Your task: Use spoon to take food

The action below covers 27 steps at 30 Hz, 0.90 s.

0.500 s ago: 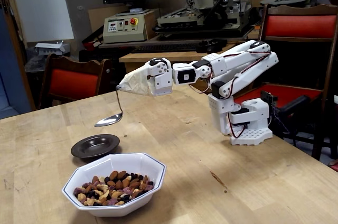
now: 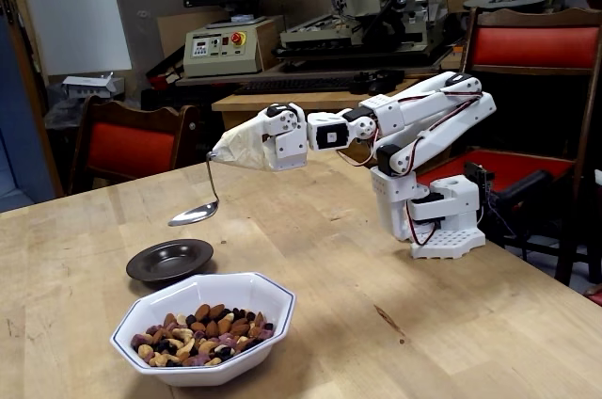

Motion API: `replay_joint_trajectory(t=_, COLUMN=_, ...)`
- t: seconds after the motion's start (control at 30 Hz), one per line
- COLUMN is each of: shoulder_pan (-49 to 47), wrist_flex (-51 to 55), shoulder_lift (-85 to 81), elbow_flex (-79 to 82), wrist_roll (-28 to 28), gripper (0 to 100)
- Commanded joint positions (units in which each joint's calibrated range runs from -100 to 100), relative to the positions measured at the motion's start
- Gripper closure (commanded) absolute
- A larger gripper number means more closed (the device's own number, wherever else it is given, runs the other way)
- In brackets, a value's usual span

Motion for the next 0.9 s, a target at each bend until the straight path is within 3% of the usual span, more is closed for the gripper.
replay_joint_trajectory(t=0.0, shoulder_pan=0.22, wrist_flex=-0.23, shoulder_lift=-1.28, elbow_flex=-0.58, wrist_roll=0.15, gripper=96)
replay_joint_trajectory(t=0.87, shoulder_pan=0.07, wrist_flex=-0.47, shoulder_lift=-1.28, elbow_flex=-0.58, wrist_roll=0.15, gripper=96)
